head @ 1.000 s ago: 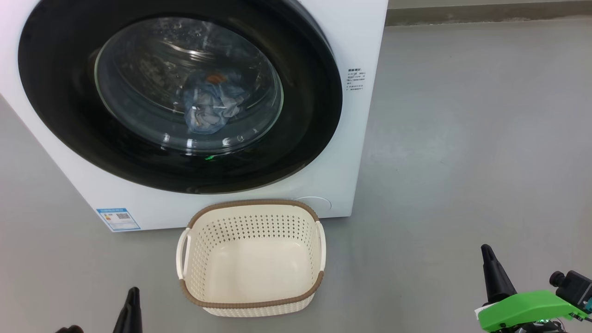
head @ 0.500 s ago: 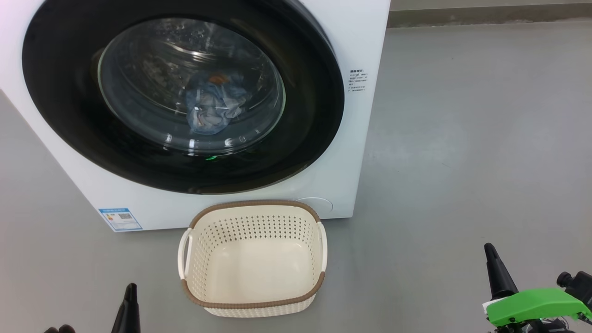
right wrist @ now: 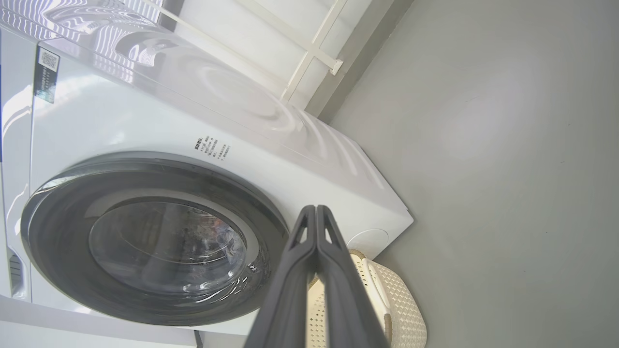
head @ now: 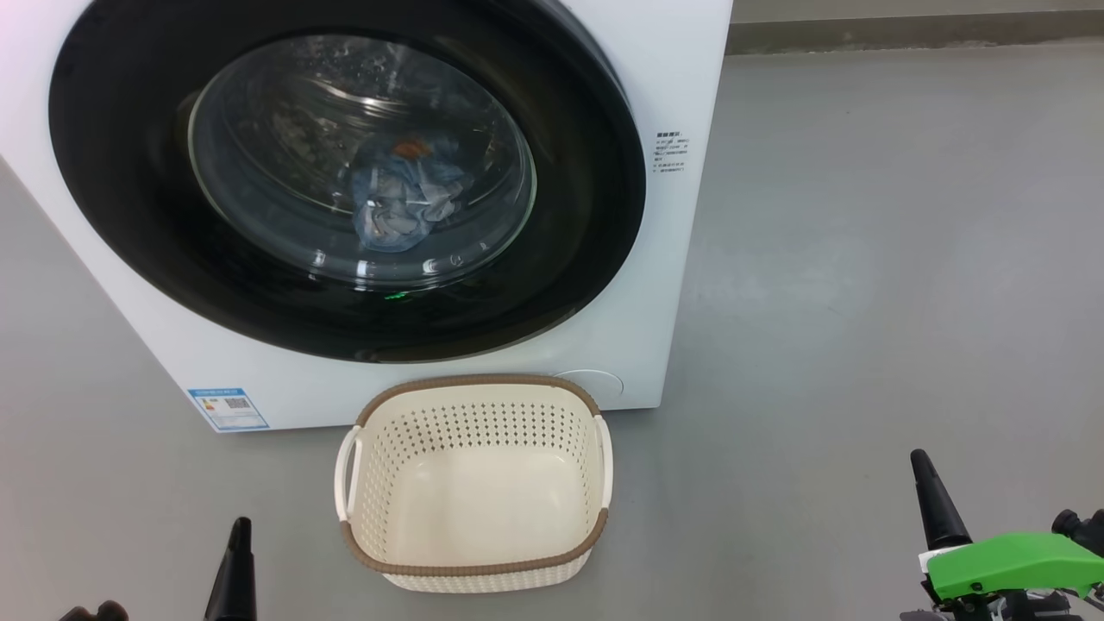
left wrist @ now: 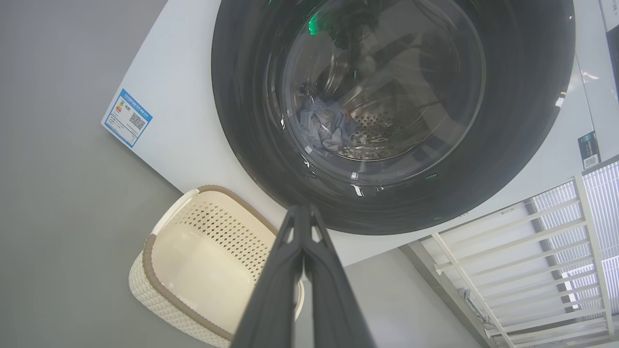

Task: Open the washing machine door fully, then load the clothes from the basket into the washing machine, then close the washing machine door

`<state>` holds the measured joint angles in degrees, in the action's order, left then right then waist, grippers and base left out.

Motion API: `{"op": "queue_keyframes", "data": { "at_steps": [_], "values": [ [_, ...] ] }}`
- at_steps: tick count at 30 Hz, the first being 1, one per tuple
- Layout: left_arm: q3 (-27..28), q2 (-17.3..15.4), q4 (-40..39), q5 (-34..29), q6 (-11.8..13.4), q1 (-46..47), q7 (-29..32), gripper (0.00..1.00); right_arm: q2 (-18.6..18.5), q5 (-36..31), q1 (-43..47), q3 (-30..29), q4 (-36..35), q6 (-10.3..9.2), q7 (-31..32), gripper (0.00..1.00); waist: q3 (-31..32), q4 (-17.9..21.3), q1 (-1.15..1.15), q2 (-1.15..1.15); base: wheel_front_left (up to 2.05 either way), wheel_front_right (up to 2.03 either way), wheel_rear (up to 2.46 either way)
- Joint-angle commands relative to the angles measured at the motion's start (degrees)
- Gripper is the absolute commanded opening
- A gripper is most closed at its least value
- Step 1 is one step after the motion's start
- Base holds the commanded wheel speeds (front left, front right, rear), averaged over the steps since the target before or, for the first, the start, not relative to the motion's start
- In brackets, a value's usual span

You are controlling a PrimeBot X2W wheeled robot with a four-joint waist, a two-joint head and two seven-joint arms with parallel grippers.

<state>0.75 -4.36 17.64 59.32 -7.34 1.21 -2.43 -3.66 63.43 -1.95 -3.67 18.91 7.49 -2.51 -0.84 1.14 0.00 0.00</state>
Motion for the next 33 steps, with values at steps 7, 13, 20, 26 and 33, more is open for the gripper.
{"op": "queue_keyframes", "data": {
  "at_steps": [7, 13, 20, 26, 33],
  "values": [
    [2.09, -0.3, -1.88, 5.1, -0.07, 2.86, 1.37, 0.0, -0.28, 4.53, -3.11, 0.11, -2.12, 0.0, 1.39, 0.0, 0.11, -0.15, 0.0, 0.0, 0.0, 0.0, 0.0],
    [2.59, -0.06, -2.04, 8.76, -0.08, 3.2, 2.38, 0.0, -0.14, 7.72, -3.31, -0.29, -2.44, 0.0, 2.4, 0.0, 0.2, -0.28, 0.0, 0.0, 0.0, 0.0, 0.0],
    [3.18, 0.21, -2.24, 13.05, -0.09, 3.6, 3.56, 0.0, 0.02, 11.46, -3.55, -0.76, -2.82, 0.0, 3.59, 0.0, 0.31, -0.44, 0.0, 0.0, 0.0, 0.0, 0.0],
    [3.68, 0.45, -2.4, 16.73, -0.1, 3.94, 4.57, 0.0, 0.16, 14.67, -3.75, -1.17, -3.14, 0.0, 4.61, 0.0, 0.4, -0.57, 0.0, 0.0, 0.0, 0.0, 0.0],
    [4.27, 0.72, -2.6, 21.02, -0.11, 4.33, 5.75, 0.0, 0.33, 18.42, -3.99, -1.64, -3.52, 0.0, 5.8, 0.0, 0.51, -0.72, 0.0, 0.0, 0.0, 0.0, 0.0]
  ]
}}
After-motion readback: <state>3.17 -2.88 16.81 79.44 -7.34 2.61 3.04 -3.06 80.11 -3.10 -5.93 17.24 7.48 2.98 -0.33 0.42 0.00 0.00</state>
